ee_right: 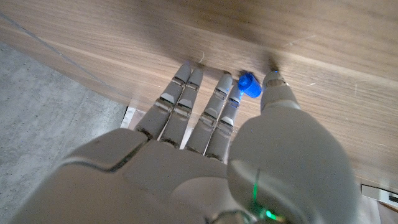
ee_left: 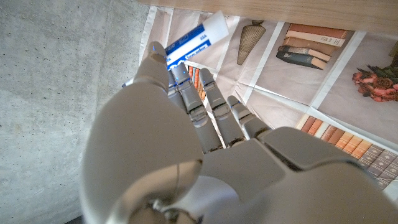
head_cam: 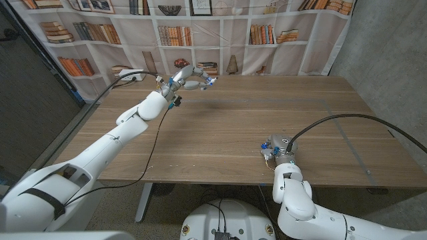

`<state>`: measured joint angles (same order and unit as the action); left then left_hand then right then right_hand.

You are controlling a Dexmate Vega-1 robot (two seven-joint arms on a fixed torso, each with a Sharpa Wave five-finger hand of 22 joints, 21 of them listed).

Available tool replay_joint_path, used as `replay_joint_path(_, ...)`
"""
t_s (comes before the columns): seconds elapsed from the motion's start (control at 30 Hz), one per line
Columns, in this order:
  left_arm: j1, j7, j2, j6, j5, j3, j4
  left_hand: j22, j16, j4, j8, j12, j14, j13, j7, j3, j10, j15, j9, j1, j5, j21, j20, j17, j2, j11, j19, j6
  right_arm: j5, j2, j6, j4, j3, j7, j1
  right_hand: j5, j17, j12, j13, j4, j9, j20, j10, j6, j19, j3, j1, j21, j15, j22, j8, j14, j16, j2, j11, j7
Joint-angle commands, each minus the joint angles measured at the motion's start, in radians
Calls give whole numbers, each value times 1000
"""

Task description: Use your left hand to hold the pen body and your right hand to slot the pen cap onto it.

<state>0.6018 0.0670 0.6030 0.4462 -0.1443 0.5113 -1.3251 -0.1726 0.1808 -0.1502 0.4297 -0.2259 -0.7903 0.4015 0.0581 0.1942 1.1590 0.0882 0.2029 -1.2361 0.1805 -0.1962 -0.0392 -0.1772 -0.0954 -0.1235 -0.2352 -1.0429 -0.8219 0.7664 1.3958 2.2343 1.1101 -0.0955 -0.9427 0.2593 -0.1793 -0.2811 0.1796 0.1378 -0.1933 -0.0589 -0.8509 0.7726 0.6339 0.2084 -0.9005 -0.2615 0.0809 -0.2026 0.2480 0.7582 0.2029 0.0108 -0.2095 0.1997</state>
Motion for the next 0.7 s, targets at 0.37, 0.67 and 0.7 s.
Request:
replay_joint_path(0.37,17,2,11,2,8,-10,-9,-3,5,84,7,-7,6,10,-52,94,37,117,2,3,3,-2,-78,1,-3,-37,3,-52,-102,-30,0,-47,-8,93,-12,5,-3,-2,3,-7,-4,-80,-64,63,18,7,-13,-8,127,-5,16,38,4,-19,-1,13)
replay_joint_path(0.67,25,7,15,-4,11,-16,-18,-3,5,85,8,-6,4,13,-48,98,37,116,1,5,3,-2,-77,1,0,-37,2,-52,-77,-38,0,-69,-15,61,-12,1,-2,-2,4,-4,-4,-78,-105,113,17,20,-38,-7,124,-7,25,49,-2,-42,-4,19)
replay_joint_path(0.7,26,8,15,-5,11,-17,-19,-3,5,85,8,-6,3,13,-51,98,38,116,1,6,3,-2,-76,1,0,-36,3,-51,-75,-37,0,-72,-15,58,-11,1,-2,-2,4,-4,-4,-78,-108,118,17,21,-40,-8,124,-7,26,52,-2,-45,-5,19)
